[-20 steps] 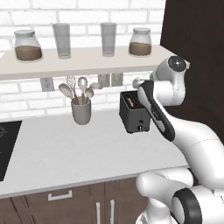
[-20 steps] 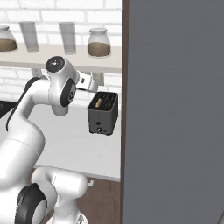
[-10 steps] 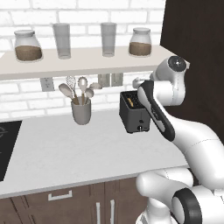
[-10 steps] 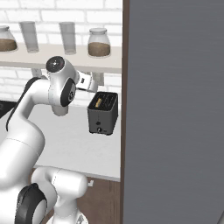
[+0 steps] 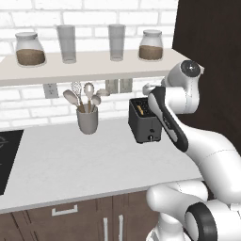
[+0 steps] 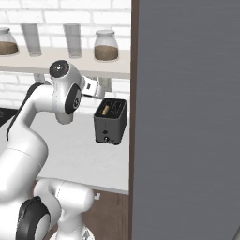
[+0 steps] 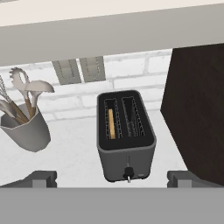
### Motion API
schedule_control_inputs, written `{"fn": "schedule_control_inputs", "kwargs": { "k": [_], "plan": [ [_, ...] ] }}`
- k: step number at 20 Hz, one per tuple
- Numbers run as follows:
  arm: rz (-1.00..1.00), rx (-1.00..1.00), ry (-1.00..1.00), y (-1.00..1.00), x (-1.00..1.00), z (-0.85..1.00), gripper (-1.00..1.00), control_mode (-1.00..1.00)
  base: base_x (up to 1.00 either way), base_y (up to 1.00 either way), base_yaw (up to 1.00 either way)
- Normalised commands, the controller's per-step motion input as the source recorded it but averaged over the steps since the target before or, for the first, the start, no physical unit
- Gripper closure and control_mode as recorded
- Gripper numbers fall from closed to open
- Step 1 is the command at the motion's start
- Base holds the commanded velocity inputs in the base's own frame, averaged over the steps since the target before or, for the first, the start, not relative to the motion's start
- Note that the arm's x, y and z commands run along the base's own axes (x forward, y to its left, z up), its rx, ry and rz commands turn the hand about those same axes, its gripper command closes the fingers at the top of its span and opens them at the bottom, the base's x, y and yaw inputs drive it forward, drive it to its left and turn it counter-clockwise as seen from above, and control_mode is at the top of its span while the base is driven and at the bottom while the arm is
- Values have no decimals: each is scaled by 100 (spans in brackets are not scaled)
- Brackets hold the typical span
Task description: Start the toaster. Once the lever pops up, take the bread to the plate on the dining counter.
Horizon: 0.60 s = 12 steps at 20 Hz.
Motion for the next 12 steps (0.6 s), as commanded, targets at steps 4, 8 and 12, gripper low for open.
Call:
{"fn": "schedule_control_inputs", "kwargs": {
  "k": [4, 8, 12],
  "plan": [
    [0, 0, 0, 0, 0, 0, -100, -100, 0, 0, 0],
    [0, 0, 0, 0, 0, 0, -100, -100, 0, 0, 0],
    [0, 0, 0, 0, 0, 0, -100, -100, 0, 0, 0]
  ]
}}
